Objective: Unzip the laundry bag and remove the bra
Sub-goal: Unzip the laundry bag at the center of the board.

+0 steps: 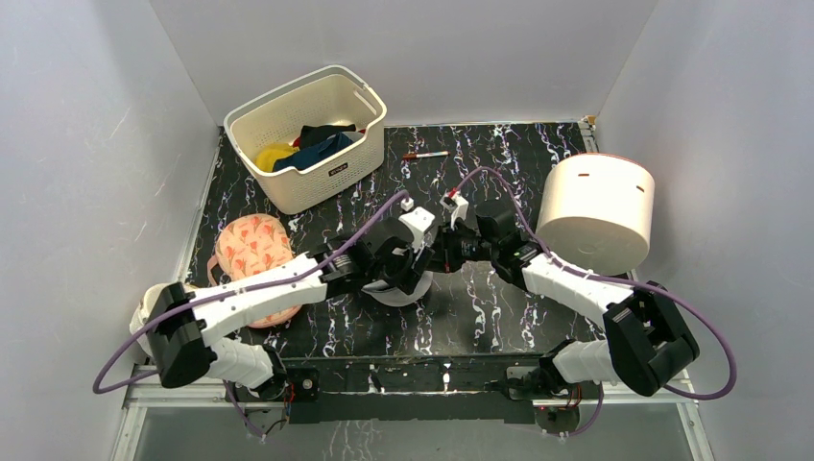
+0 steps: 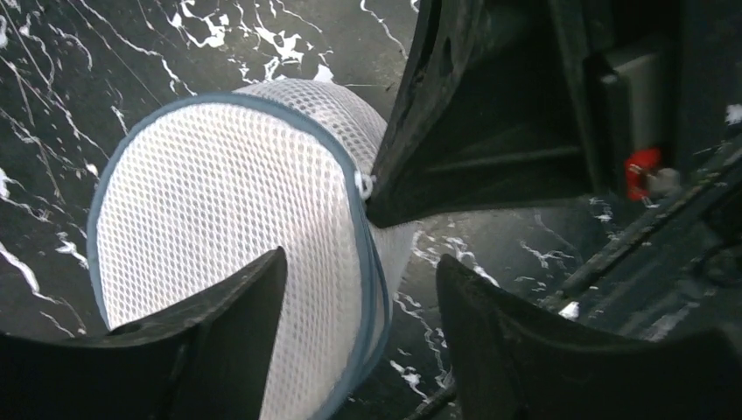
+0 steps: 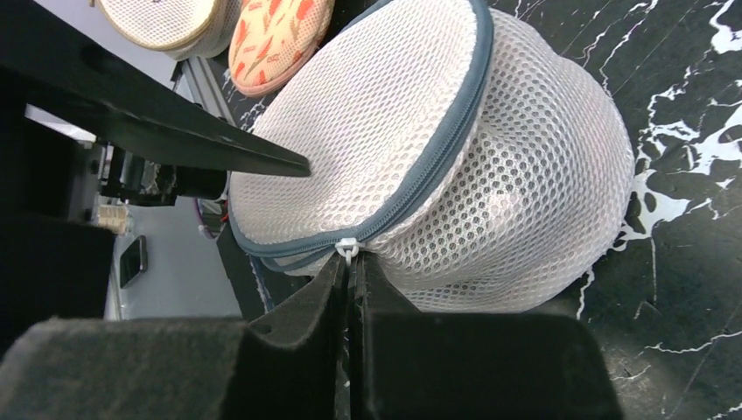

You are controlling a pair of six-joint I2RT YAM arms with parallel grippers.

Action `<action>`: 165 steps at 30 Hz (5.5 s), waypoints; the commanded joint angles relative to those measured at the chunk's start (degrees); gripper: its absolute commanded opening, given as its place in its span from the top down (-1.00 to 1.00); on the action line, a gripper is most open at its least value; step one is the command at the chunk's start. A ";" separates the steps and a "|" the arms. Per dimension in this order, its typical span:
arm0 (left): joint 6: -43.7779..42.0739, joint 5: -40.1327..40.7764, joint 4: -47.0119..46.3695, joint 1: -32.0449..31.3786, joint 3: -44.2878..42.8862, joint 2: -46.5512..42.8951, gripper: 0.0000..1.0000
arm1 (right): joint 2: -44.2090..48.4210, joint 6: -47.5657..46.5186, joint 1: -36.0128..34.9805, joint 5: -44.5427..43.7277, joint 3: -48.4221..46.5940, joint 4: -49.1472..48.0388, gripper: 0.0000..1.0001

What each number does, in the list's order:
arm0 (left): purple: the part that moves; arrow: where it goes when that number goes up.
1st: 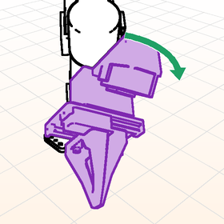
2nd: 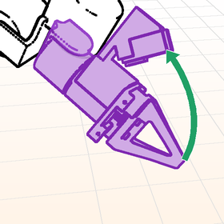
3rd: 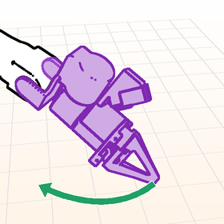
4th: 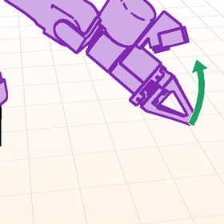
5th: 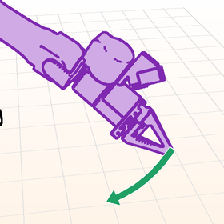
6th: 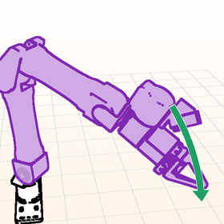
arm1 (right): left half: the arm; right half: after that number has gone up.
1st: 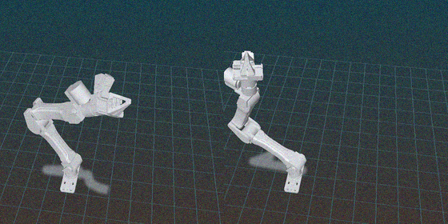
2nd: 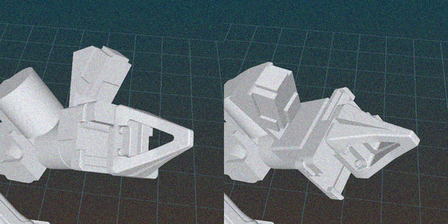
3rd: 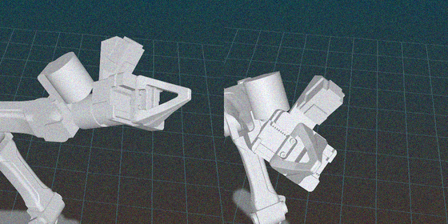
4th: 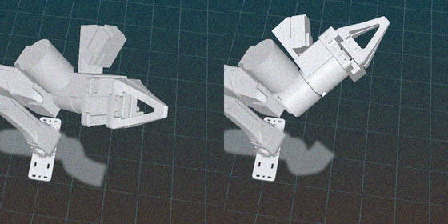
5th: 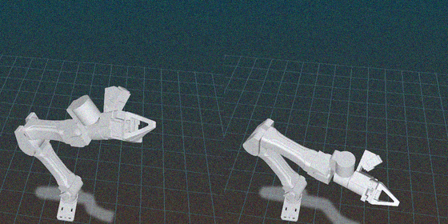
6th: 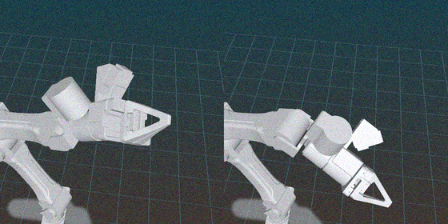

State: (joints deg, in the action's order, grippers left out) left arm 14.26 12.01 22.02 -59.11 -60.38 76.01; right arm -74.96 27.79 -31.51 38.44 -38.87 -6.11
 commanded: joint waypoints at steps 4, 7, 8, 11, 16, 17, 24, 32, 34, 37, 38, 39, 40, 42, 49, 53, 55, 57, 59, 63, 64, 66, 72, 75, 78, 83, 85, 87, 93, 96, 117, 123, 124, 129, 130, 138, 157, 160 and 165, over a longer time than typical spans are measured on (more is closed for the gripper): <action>-1.17 6.07 -2.42 -0.13 -1.08 5.65 0.08 | 2.47 2.18 -1.04 0.65 -0.63 -2.50 1.00; -1.98 7.38 -0.90 -0.13 -1.65 7.21 0.44 | 2.30 0.82 -1.10 -0.29 -0.68 -1.43 1.00; -2.24 8.09 0.01 -0.12 -2.04 7.46 0.58 | 2.28 0.05 -1.07 -0.90 -0.80 -0.58 1.00; -2.33 10.96 2.04 -0.12 -2.69 7.32 1.00 | 2.43 -1.60 -1.02 -2.55 -1.40 1.10 1.00; -3.09 12.59 2.57 -0.12 -1.21 4.07 1.00 | 2.60 -1.18 1.35 -2.26 -1.12 -0.01 1.00; -3.10 12.49 2.48 -0.11 -0.66 3.38 1.00 | 2.47 -1.01 2.15 -1.46 -0.85 -0.65 1.00; 0.27 8.55 3.58 -0.13 -0.05 1.31 1.00 | 1.49 -7.31 4.56 -4.55 -1.38 3.02 1.00; 2.37 5.56 4.70 -0.14 -1.53 1.26 0.56 | 2.44 -5.80 2.75 -0.70 -0.71 0.94 1.00; 2.27 4.49 4.70 -0.16 -2.02 1.23 0.24 | 2.76 -4.57 2.32 -0.19 -0.47 0.10 1.00; 2.03 3.17 4.63 -0.13 -3.43 1.69 -0.07 | 3.44 -2.75 1.66 0.50 0.16 -1.78 1.00; 1.94 2.77 4.46 -0.08 -3.91 1.95 -0.10 | 3.64 -2.14 1.55 0.87 0.25 -2.33 1.00; 1.84 2.61 4.29 -0.07 -4.38 2.11 -0.12 | 3.70 -1.67 1.40 1.18 0.28 -2.73 1.00; 1.82 2.83 4.15 -0.12 -4.80 2.12 -0.13 | 3.76 -1.33 1.31 1.42 0.15 -2.96 1.00; 2.02 3.68 3.65 -0.11 -5.37 3.68 -0.13 | 3.90 -0.96 1.15 1.55 -0.18 -2.95 1.00; 4.74 3.44 1.30 -0.12 -6.34 5.48 -0.09 | 4.19 -0.22 0.75 1.64 -0.76 -2.61 1.00; 5.07 5.24 2.46 -0.09 -6.63 6.51 0.17 | 4.77 -0.19 0.49 1.60 -0.89 -1.99 1.00; 4.89 5.58 2.92 -0.10 -6.52 6.33 0.36 | 4.92 -0.40 0.48 1.51 -1.07 -1.68 1.00; 4.17 6.55 3.53 -0.13 -6.51 6.03 0.49 | 4.78 -0.96 0.48 1.20 -1.39 -0.94 1.00; 3.23 8.16 4.44 -0.17 -6.74 5.71 0.67 | 4.54 -1.84 0.53 0.22 -1.91 0.21 1.00; 1.96 12.05 6.61 -0.09 -6.86 5.10 0.88 | 4.28 -1.72 0.53 -0.71 -2.62 -0.29 1.00; 1.83 12.55 7.06 -0.10 -6.74 4.97 0.95 | 4.28 -1.69 0.59 -1.42 -2.88 -0.30 1.00; 1.82 13.14 7.60 -0.08 -6.58 4.53 1.00 | 4.29 -1.88 0.61 -3.50 -3.36 -0.04 1.00; 1.36 14.31 8.87 -0.08 -5.57 1.40 1.00 | 2.87 -3.82 4.50 -6.03 -3.41 0.99 1.00; -0.89 13.16 8.30 -0.15 -4.13 -1.31 1.00 | 1.59 -5.81 5.99 -6.49 -4.17 2.62 1.00; -2.97 11.34 7.87 -0.13 -2.82 -3.36 1.00 | 1.21 -7.73 6.07 -5.42 -5.48 4.69 1.00; -2.70 12.29 8.46 -0.06 -3.09 -2.04 0.70 | 1.86 -5.66 5.40 -0.51 -4.92 1.72 1.00; -2.06 11.62 8.50 -0.16 -4.23 -0.61 0.48 | 2.11 -3.94 4.52 0.39 -4.41 0.05 1.00; -1.77 10.00 7.91 -0.14 -5.27 0.35 0.27 | 2.48 -2.96 3.52 0.49 -4.16 -0.84 1.00; 0.17 5.27 4.42 -0.06 -7.94 1.77 -0.44 | 2.94 -1.70 2.07 0.75 -4.28 -1.45 1.00; 1.46 4.46 3.59 -0.06 -9.54 4.48 -0.48 | 3.19 -1.69 1.68 1.00 -4.46 -0.97 1.00; -8.04 9.63 8.72 -0.09 -10.39 3.09 0.84 | 4.82 -9.43 1.17 -8.88 -7.26 9.86 1.00; -12.84 13.47 8.46 -0.08 -13.30 3.35 1.00 | 5.08 -11.71 1.18 -13.31 -9.34 11.04 1.00; -13.84 14.04 8.58 -0.05 -14.06 3.83 1.00 | 4.82 -11.73 1.18 -14.23 -9.73 10.89 1.00; -17.83 17.10 9.22 -0.07 -16.01 4.42 1.00 | 2.51 -10.02 2.36 -16.99 -11.43 9.90 1.00; -18.18 17.39 9.04 -0.05 -15.67 4.06 1.00 | 2.16 -9.68 2.79 -16.31 -11.43 9.36 1.00; -11.87 5.80 8.41 -0.10 -9.44 2.72 0.76 | 2.13 -7.34 3.52 -4.99 -9.06 1.72 1.00; 2.25 6.06 11.53 -0.06 -20.37 11.25 -0.16 | 6.69 -1.85 2.06 0.48 -3.44 -0.22 1.00; 3.90 4.65 10.58 -0.10 -19.16 9.54 -0.16 | 6.96 -1.60 2.06 0.26 -2.89 -0.39 1.00; 6.74 3.97 9.86 -0.06 -14.72 5.79 -0.28 | 6.50 -1.86 2.06 0.60 -3.11 -0.09 1.00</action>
State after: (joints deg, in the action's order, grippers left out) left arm 17.69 16.86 31.70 -59.37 -78.06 86.28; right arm -69.87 25.61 -29.15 37.95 -41.39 -3.01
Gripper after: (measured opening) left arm 0.600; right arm 0.010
